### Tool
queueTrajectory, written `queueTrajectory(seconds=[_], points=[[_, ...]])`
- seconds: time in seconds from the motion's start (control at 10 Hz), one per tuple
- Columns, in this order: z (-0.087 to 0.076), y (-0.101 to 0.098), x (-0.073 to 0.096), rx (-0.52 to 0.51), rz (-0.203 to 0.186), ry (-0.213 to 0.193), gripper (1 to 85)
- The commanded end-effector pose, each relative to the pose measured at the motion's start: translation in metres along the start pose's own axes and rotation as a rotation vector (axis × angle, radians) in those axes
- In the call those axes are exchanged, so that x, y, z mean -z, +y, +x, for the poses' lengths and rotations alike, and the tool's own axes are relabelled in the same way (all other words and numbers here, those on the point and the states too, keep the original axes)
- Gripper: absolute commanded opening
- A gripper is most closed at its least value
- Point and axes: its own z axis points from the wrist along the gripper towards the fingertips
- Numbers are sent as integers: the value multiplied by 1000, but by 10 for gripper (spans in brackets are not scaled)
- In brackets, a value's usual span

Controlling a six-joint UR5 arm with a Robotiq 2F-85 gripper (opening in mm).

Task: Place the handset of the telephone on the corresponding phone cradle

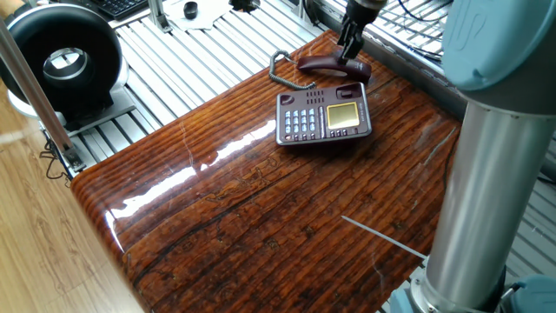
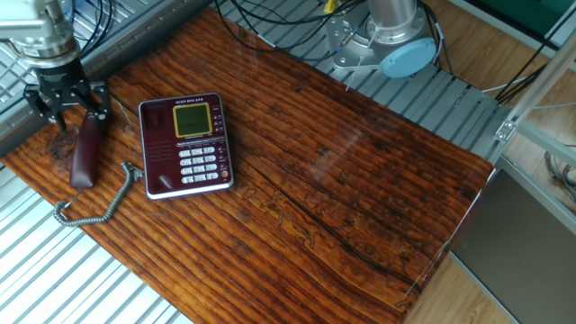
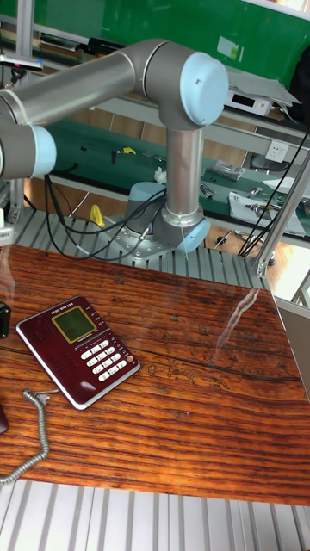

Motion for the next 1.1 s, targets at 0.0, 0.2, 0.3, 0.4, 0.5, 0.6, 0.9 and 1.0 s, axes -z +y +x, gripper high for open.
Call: queueTrajectory(seconds=[0.0,0.2,0.3,0.4,0.5,0.6,0.9,1.0], points=[[9,2,-8,-17,2,-3,630],[11,4,-10,-22,-4,2,633],[13,5,-12,-24,-5,9,633],[17,4,-15,-30,1,25,633],[21,4,-18,-41,5,35,630],[22,5,-20,-50,1,42,630],[24,3,-19,-48,2,60,630],[21,4,-17,-48,-9,66,633]])
